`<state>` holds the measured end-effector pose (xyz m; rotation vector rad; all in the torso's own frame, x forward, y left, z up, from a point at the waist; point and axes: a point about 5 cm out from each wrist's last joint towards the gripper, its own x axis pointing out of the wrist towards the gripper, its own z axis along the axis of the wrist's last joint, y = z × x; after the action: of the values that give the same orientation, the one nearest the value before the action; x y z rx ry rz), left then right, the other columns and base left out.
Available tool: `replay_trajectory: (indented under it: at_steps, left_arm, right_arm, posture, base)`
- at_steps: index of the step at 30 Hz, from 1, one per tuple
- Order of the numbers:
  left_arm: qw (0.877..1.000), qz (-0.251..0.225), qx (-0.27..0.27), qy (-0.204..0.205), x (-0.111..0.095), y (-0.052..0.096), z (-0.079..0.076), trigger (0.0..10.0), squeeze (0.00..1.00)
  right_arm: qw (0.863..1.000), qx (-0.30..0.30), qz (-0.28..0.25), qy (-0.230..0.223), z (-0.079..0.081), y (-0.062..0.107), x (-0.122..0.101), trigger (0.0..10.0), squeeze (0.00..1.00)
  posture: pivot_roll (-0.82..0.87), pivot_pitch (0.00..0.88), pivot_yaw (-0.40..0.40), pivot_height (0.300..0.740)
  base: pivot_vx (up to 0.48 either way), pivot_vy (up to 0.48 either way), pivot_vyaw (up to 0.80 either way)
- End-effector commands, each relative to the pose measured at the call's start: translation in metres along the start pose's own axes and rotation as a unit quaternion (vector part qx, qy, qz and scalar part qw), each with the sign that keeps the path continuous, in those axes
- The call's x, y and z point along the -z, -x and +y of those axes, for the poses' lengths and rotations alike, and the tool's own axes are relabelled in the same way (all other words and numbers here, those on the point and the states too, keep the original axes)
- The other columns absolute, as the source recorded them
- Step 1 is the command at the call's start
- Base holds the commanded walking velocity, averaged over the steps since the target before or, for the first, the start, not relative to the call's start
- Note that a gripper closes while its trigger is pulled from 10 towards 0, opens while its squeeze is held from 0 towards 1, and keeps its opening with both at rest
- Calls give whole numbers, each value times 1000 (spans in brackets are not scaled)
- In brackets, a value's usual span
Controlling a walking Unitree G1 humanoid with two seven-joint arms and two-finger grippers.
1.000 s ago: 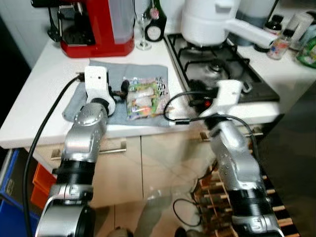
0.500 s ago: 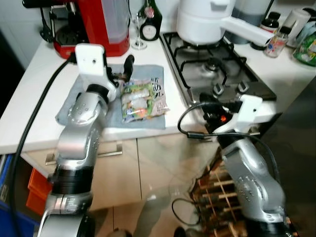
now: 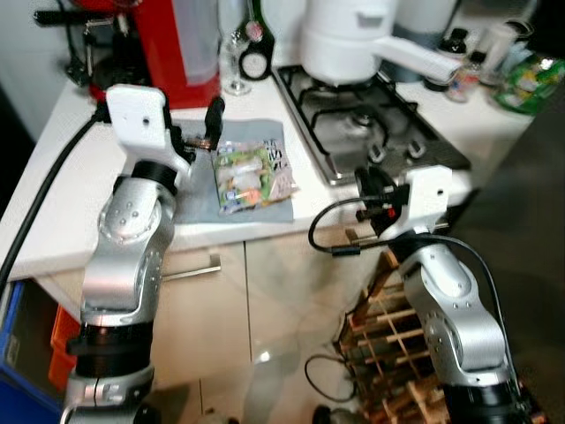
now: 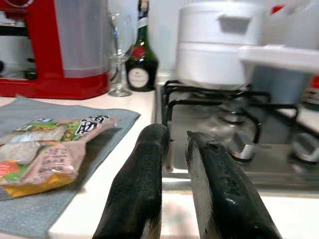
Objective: Restocking fridge
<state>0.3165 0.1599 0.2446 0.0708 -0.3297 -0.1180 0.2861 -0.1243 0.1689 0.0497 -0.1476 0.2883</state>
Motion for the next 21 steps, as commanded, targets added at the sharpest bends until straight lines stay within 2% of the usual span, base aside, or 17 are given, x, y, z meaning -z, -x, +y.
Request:
replay_trajectory:
  at_steps: [1,4,9,10,17,21]
  left_arm:
    - [1000,5,-7,-9,2,-2,3,10000,0]
    - [1000,9,0,-11,2,-6,2,10000,0]
    - [998,52,21,-1,19,-13,-6,10000,0]
    - [997,73,31,-2,27,-17,-10,10000,0]
    - [991,120,53,15,51,-30,-20,10000,0]
    - [988,142,56,16,60,-34,-21,10000,0]
  right_arm:
    - [1000,-3,-11,6,4,-3,-2,10000,0]
    - [1000,3,-15,8,7,-5,-1,10000,0]
    - [1000,10,-9,-19,9,-7,4,10000,0]
    - [999,18,0,-42,8,-9,8,10000,0]
    - [995,41,5,-93,0,-19,9,10000,0]
    - [994,43,2,-97,-1,-22,7,10000,0]
  posture:
    - [-81,0,-22,740]
    - [-86,0,-16,740]
    - [-87,0,-15,740]
    - [-86,0,-17,740]
    - [-91,0,-21,740]
    - [-92,0,-23,740]
  base:
    - [0,0,0]
    - [0,0,0]
    - [0,0,0]
    - [0,0,0]
    - [0,0,0]
    - [0,0,0]
